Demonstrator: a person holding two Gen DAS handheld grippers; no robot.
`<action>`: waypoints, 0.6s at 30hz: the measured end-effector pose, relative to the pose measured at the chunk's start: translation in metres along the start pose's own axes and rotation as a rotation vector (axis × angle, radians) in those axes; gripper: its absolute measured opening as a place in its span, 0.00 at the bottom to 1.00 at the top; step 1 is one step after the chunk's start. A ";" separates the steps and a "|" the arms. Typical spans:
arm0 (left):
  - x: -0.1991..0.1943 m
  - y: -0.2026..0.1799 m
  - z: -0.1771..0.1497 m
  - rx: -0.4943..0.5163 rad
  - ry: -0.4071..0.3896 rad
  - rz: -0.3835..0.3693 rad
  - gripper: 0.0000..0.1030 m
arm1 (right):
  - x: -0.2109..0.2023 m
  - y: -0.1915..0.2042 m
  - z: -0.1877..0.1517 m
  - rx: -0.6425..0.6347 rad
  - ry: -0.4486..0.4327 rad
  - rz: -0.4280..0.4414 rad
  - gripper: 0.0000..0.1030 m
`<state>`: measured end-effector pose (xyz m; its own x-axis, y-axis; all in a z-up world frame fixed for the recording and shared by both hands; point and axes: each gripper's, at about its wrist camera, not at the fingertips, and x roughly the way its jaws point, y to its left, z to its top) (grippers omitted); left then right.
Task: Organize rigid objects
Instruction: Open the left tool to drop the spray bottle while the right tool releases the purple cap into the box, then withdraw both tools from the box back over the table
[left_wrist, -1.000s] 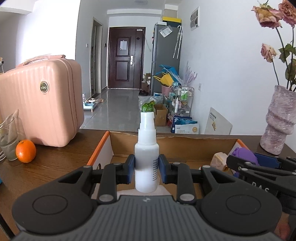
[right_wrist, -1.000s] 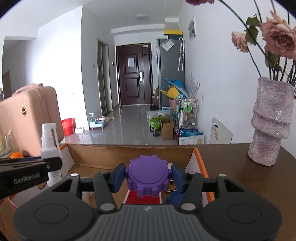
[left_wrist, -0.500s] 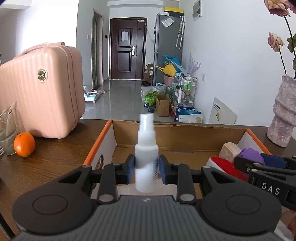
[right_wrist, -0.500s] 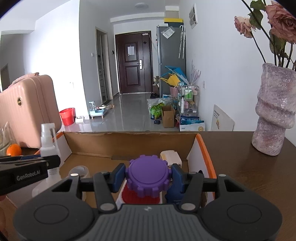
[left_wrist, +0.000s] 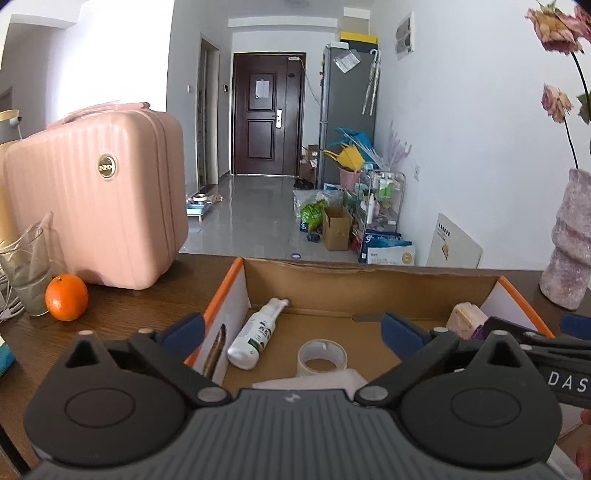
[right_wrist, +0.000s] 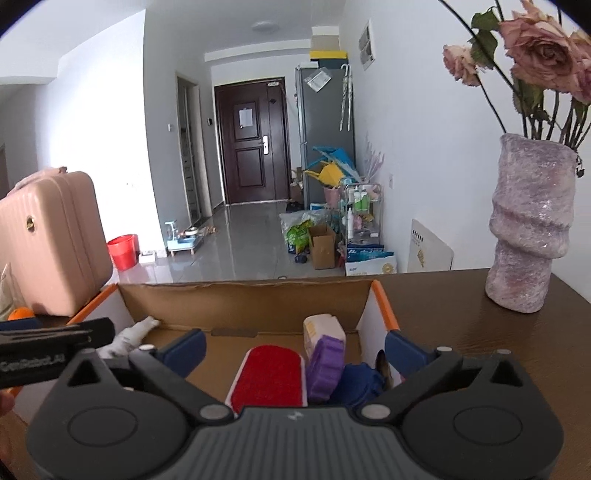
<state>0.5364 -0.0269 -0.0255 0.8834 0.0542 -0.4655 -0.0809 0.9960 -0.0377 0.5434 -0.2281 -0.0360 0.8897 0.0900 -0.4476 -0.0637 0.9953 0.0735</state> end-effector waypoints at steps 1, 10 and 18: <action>0.000 0.001 0.000 -0.001 0.000 -0.004 1.00 | 0.000 0.000 0.000 0.002 0.000 0.000 1.00; 0.000 0.005 0.002 -0.008 0.002 -0.001 1.00 | 0.000 0.001 0.000 -0.003 0.002 -0.006 1.00; -0.010 0.009 0.002 -0.007 -0.019 0.004 1.00 | -0.013 0.002 0.002 -0.015 -0.023 -0.009 1.00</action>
<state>0.5281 -0.0179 -0.0198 0.8918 0.0591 -0.4486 -0.0871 0.9953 -0.0420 0.5327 -0.2271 -0.0281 0.9004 0.0798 -0.4277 -0.0616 0.9965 0.0563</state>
